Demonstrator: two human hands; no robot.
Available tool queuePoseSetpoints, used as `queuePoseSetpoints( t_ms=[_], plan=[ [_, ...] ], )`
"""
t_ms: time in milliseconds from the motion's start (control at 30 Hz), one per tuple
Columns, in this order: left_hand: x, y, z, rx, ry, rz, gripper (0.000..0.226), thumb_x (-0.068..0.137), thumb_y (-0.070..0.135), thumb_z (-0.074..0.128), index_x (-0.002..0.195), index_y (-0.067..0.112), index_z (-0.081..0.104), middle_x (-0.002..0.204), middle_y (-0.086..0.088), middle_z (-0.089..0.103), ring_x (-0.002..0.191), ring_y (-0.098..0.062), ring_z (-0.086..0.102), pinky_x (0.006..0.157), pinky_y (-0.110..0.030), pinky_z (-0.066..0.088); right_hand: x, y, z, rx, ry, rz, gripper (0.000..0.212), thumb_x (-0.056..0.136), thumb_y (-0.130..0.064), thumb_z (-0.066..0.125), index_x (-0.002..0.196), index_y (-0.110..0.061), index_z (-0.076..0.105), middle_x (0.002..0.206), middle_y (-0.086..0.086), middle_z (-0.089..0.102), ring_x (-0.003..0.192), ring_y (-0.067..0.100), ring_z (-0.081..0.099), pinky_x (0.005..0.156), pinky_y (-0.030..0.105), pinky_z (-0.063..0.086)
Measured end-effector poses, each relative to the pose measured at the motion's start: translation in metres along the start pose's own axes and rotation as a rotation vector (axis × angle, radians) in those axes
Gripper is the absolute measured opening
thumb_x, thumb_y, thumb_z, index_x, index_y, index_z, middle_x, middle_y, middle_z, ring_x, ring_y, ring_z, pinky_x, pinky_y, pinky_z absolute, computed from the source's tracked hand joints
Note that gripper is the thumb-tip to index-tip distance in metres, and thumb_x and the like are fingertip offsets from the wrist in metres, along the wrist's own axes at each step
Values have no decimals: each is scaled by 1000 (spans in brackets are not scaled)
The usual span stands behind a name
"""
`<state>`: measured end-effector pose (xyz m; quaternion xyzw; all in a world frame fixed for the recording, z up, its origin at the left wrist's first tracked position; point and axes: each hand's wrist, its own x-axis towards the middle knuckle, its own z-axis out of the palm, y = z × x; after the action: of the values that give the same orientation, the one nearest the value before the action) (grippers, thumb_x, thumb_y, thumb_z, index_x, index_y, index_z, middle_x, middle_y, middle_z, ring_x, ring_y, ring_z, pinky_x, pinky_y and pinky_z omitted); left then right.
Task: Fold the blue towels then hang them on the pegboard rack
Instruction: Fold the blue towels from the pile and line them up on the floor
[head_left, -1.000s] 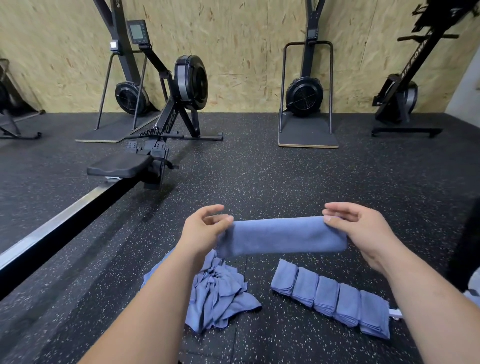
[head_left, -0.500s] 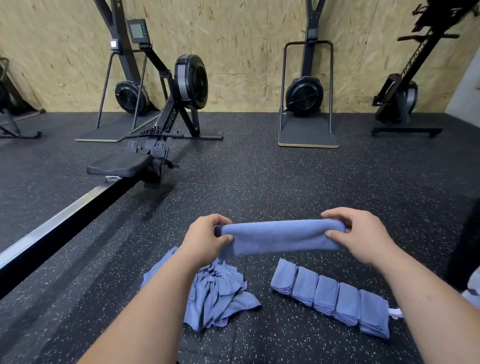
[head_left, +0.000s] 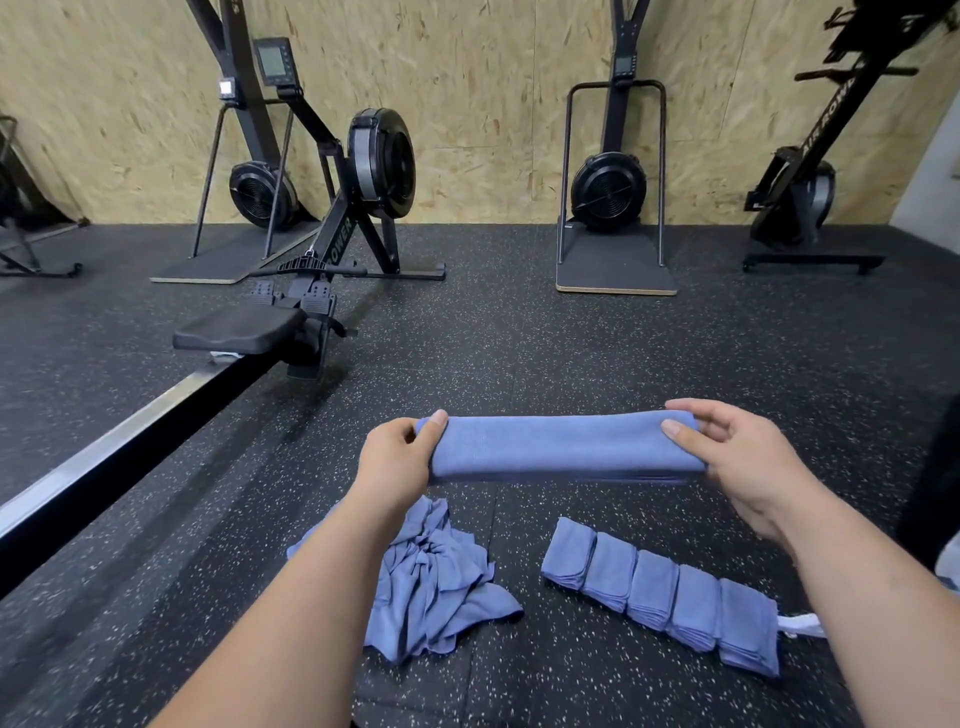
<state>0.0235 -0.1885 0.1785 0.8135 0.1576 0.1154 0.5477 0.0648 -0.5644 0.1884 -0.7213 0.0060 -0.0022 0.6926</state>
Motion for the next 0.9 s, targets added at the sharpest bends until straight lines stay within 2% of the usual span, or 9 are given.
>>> queuePoseSetpoints(
  t_ms=[100,233,333,400,467,533,600,733,900],
  plan=[
    [0,4,-1,-45,20,-42,66,96,57,67,72,0,46,68,-6,44,54,-21,51,56,-47,58,0,1,1,-18,58,-2,25,90,-14,83,114,-20,77,103,4,82,91,16,74,81,30,51],
    [-5,3,3,61,6,-79,55,101,50,67,69,9,49,64,-8,48,49,-33,70,45,-31,51,0,9,5,-122,99,7,23,87,-13,86,108,-19,78,96,3,82,93,19,75,93,33,54],
    [-7,-3,10,98,-41,-115,54,97,50,71,67,10,54,61,-8,51,53,-34,73,58,-51,64,-1,16,6,-197,110,49,22,86,-14,87,105,-19,77,97,9,81,88,23,74,90,39,56],
    [-10,-3,16,149,-35,-113,56,94,53,74,64,13,49,58,-3,45,52,-30,73,58,-53,63,-1,21,7,-251,122,74,22,85,-18,89,103,-21,78,97,10,80,87,26,75,86,41,57],
    [-15,2,25,220,-3,-56,60,93,56,73,61,18,39,52,3,36,51,-33,67,51,-41,53,0,23,12,-325,153,76,25,81,-26,92,101,-26,78,95,4,80,91,29,76,87,47,59],
    [-22,10,36,311,54,43,63,94,58,70,61,19,34,53,2,31,52,-32,43,53,-37,31,-1,17,23,-436,182,22,26,79,-31,92,99,-31,77,90,-5,79,89,24,75,83,44,60],
    [-30,19,49,346,100,108,61,96,56,69,62,17,36,55,0,35,58,-25,31,55,-39,26,-5,6,38,-552,205,-74,24,80,-32,90,99,-35,75,86,-13,77,84,14,73,76,34,57],
    [-42,28,78,259,78,110,46,98,53,67,72,19,51,67,6,56,66,-19,50,63,-36,33,-18,-13,72,-574,154,-224,28,83,-28,86,106,-37,72,91,-18,73,83,-1,68,70,19,48],
    [-51,37,108,12,-14,23,25,103,44,60,92,21,59,87,7,69,83,-20,64,70,-33,42,-36,-15,105,-580,38,-295,44,85,-16,79,122,-37,66,103,-19,70,93,-3,65,85,22,52]
  ],
)
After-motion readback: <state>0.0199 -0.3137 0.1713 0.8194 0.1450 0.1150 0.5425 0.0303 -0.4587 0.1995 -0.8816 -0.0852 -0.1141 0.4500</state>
